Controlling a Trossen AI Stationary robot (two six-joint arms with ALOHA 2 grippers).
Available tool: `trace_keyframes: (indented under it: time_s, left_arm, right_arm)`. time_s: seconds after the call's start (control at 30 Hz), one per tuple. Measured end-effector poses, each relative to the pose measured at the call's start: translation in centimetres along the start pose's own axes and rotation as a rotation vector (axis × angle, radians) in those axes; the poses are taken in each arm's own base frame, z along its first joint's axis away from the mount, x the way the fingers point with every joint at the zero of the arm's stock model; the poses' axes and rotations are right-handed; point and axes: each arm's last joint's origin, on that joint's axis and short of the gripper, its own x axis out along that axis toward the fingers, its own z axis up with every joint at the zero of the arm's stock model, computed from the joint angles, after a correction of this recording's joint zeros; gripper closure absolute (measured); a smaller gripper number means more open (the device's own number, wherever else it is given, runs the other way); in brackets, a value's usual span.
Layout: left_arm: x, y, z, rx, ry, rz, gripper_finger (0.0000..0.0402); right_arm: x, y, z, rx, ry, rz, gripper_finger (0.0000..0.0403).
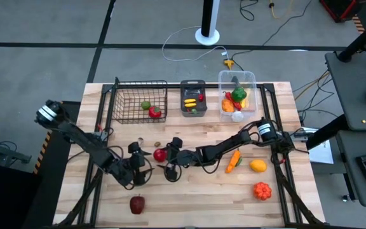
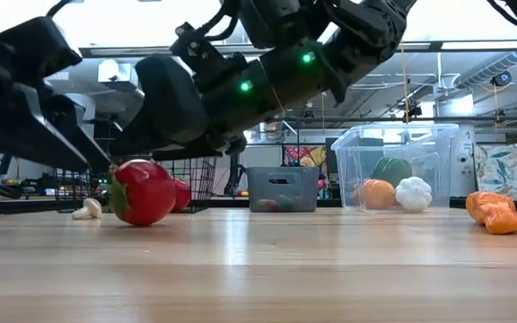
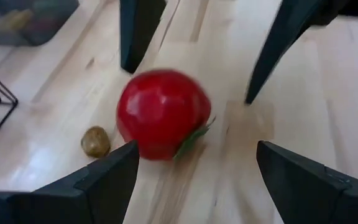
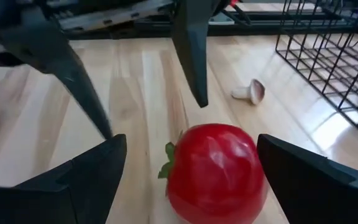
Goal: Sort produce into baskets
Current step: Put the tomato into the black basket
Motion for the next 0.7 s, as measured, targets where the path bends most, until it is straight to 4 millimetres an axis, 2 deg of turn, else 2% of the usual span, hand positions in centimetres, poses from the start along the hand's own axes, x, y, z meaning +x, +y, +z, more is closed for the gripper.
trace_keyframes:
  time_s: [0.2,0.5,0.7]
  left_arm:
    - [0.8,-0.1,-1.0,-0.016,-0.026,-0.006,0.0096]
    - [1.4,0.6,-2.3,-0.043,-0.092,0.012,0.0096]
    - [1.8,0.8,-2.5,-0.050,-0.103,0.018,0.0096]
  right_arm:
    - [0.1,-0.3,-0.2,0.010,0.028,-0.007,0.0051]
    - [0.5,-1.9,-0.4,0.039,0.067,-0.001,0.0051]
    - [1.0,-2.8,-0.7,0.104,0.079,0.033,0.0051]
